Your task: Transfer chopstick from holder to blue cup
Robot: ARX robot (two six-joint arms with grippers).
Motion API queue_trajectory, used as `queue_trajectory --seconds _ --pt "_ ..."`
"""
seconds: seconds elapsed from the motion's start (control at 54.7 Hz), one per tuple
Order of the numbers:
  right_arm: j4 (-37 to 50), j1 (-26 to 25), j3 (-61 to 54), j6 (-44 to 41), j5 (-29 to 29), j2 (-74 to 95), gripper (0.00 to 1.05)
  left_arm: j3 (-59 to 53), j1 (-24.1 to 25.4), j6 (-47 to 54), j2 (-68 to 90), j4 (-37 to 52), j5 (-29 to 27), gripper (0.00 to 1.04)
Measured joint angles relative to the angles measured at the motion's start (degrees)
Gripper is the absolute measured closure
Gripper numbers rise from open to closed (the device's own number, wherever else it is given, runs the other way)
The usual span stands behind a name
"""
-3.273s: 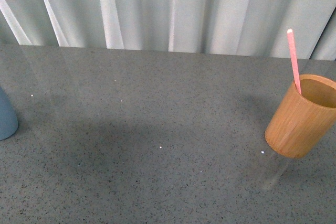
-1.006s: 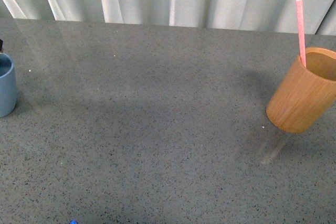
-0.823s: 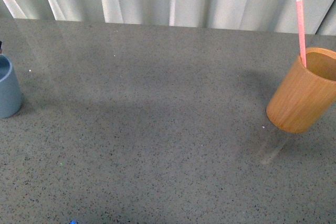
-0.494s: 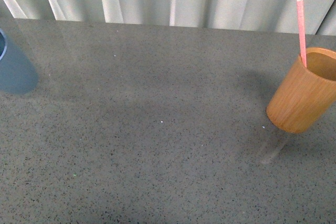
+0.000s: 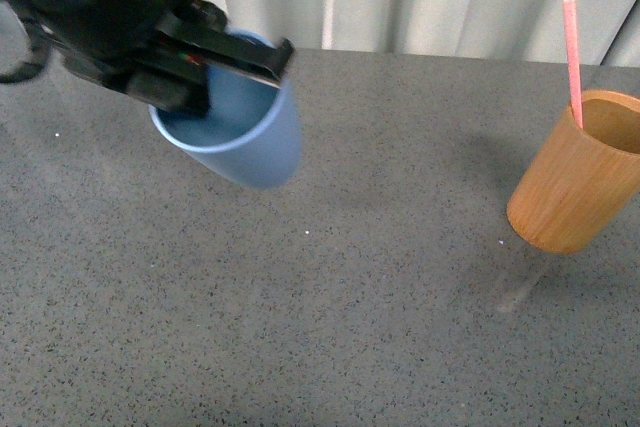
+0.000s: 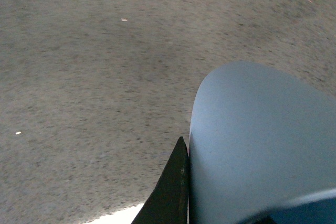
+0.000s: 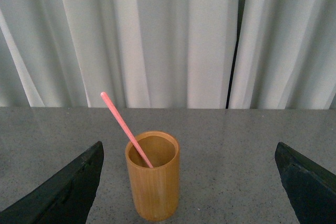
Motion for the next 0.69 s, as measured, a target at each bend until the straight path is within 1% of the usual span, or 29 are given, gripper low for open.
queue_trajectory --seconds 0.146,0.274,0.494,0.695 --pt "0.00 0.00 0.00 0.00 0.00 0.00 0.10 2.19 -5.79 -1.31 5.44 0.07 -1.86 1.01" --pt "0.00 0.00 0.00 0.00 -0.02 0.00 0.10 3.21 -8.55 -2.23 9.05 0.74 -3.06 1.01" --pt "0.00 0.00 0.00 0.00 0.00 0.00 0.10 3.72 -9.66 -2.43 12.31 1.62 -4.92 1.01" --pt "0.00 0.00 0.00 0.00 -0.02 0.00 0.10 4.00 -8.72 -2.43 14.34 1.95 -6.54 1.01"
